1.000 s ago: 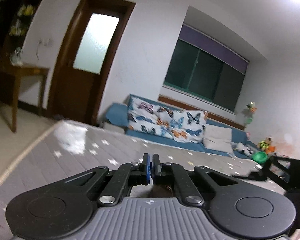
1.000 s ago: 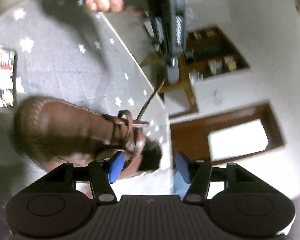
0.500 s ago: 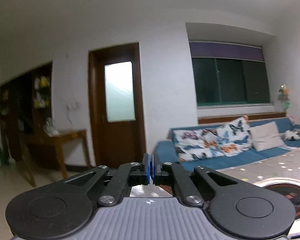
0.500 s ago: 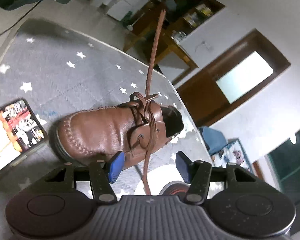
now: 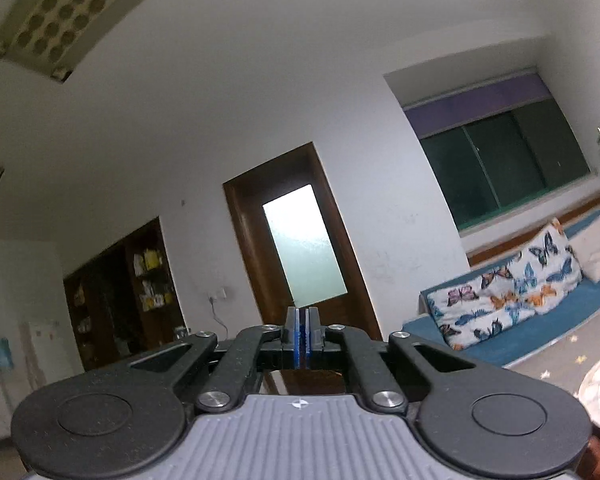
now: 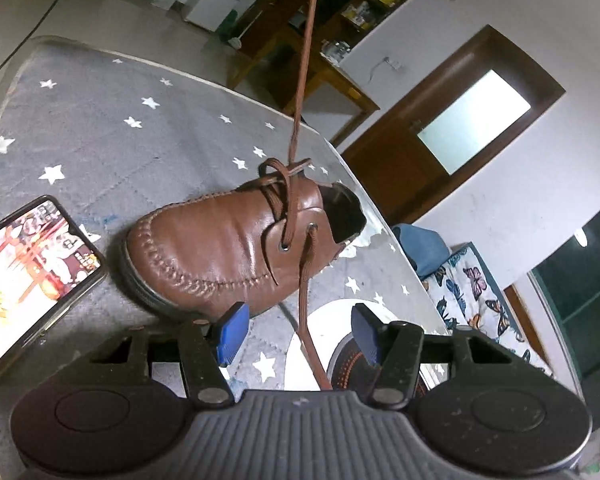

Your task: Lace up shoes with both hands

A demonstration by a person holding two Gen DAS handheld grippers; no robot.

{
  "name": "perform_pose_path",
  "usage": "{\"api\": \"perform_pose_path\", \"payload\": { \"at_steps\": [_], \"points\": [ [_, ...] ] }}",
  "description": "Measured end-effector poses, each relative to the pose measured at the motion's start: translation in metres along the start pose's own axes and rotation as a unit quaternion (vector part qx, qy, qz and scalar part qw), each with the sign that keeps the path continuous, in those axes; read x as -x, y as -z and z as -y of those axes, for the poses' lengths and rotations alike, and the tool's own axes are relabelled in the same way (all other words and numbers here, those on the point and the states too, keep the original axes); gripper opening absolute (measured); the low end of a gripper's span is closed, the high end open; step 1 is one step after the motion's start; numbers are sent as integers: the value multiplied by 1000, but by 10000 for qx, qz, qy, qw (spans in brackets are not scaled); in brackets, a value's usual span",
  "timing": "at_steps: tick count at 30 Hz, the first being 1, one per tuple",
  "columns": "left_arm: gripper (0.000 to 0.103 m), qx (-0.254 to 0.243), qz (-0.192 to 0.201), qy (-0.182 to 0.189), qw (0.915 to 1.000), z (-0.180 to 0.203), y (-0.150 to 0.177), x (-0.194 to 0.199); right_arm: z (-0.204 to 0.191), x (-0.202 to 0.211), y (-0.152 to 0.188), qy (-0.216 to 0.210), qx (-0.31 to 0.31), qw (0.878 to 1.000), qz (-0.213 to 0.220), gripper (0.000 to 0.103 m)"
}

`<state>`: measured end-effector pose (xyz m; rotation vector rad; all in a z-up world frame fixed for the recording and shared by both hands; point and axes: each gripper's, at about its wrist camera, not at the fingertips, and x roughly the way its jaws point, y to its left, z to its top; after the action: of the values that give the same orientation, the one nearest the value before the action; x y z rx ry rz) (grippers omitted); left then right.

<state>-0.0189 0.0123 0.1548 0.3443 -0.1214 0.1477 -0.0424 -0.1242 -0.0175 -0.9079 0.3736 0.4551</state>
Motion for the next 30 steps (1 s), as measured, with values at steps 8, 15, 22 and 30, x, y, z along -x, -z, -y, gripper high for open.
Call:
{"api": "perform_pose_path", "payload": {
  "at_steps": [8, 15, 22, 30],
  "points": [
    [3, 34, -115, 22, 9999, 4, 7, -2, 15, -27, -4, 4, -160, 9999, 48, 26],
    [3, 22, -235, -11, 9997, 0, 13, -13, 23, -51, -14, -235, -19, 9996, 176, 20],
    [3, -26, -355, -58, 9993, -3, 21, -24, 29, -60, -10, -606, 30, 9981, 142, 2],
    [4, -7, -566, -184, 9982, -10, 33, -30, 47, -52, 8, 352, -405, 9985, -75, 0]
  ]
}}
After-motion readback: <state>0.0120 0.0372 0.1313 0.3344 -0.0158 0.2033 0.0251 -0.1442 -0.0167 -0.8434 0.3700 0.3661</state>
